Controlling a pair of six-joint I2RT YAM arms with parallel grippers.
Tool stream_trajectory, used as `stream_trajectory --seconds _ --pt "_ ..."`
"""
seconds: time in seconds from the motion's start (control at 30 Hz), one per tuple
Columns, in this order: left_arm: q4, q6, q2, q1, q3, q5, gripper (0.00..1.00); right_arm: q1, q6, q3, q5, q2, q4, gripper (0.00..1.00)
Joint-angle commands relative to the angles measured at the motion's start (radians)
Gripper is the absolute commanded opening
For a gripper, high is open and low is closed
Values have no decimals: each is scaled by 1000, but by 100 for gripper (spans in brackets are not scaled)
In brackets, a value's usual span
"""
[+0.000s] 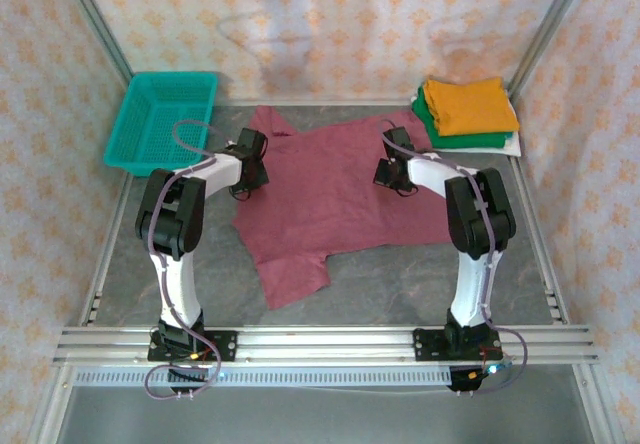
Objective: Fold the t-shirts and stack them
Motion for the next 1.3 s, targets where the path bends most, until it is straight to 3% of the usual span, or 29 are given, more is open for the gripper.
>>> stream_trajectory --seconds 0.0,0.13,0.3,0.63,0.8,0.9,1.0,1.1,1.27 --pt "-18 0 25 8 3 -2 0 1 24 0 19 32 28 0" --pt "-52 5 75 44 51 31 0 2 42 18 -41 73 46 0" --pt "-105 48 88 70 126 -54 0 6 87 -42 -124 38 124 0" --pt "-281 169 285 100 570 -58 0 36 198 -91 -191 -33 187 0" --pt "-330 196 282 100 676 -47 0 39 189 -30 -185 -78 130 7" --pt "-295 167 162 78 583 -21 0 38 148 -26 -93 -163 82 13" --pt "-158 108 -67 23 299 2 0 39 73 -15 25 -225 -14 34" --pt "-42 31 -288 -58 30 -42 0 39 7 -3 89 -245 -109 42" --pt "-56 -118 -392 -111 -219 -2 0 39 -34 -86 124 -349 -93 56"
